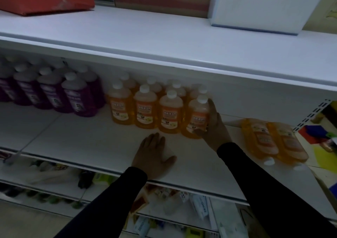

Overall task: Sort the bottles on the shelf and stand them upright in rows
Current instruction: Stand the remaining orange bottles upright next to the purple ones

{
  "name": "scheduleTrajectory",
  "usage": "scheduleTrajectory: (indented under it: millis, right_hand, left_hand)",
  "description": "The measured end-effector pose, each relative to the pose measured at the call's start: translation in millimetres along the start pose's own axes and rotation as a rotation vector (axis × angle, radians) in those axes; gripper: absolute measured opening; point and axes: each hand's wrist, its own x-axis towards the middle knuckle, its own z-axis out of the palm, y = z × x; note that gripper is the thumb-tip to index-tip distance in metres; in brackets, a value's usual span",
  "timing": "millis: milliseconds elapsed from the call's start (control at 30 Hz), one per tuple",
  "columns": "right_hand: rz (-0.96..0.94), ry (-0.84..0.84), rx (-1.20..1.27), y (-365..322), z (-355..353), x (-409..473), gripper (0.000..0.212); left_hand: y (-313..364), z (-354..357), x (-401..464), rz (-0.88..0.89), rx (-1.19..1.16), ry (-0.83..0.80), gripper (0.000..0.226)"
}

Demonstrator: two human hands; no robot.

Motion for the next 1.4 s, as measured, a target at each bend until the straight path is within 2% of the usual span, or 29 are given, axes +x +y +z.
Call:
scheduleTrajectory:
  millis: [267, 933, 1033, 1133, 1200, 1300, 1400]
  right_hand:
    - [0.016, 0.03, 0.014, -1.4, 3.1, 0.2, 0.114]
    - [-0.012, -0.061, 0.04, -0.8, -6.3, -0.6, 0.119]
    - [-0.004, -0.055, 0.014, 2.1, -16.6, -7.2, 0.114]
    - [0.04, 0.012, -0.116, 19.2, -31.4, -20.0, 0.094]
    - [0.083, 0.129, -0.223, 38.5, -45.6, -31.8, 0.082]
    - [0.242, 0.264, -0.344, 69.5, -69.1, -48.1, 0.082]
    - [0.44, 0.16, -0.503, 94.2, -81.4, -60.2, 0.086]
  left_hand:
    - [0.5, -0.3, -1.9, 0.0, -0.01, 0.011, 0.094]
    - [0.0, -0.4, -0.9, -0.011, -0.019, 0.031, 0.094]
    - [0.9, -1.4, -0.7, -0.014, -0.034, 0.024, 0.092]
    - [1.4, -2.6, -1.0, -0.003, -0.053, 0.021, 0.089]
    - [3.1, -4.2, -1.5, 0.043, -0.059, 0.037, 0.084]
    - [17.5, -9.3, 1.4, 0.12, -0.105, 0.052, 0.076]
    - [47.5, -14.1, 9.4, 0.214, -0.127, 0.025, 0.073]
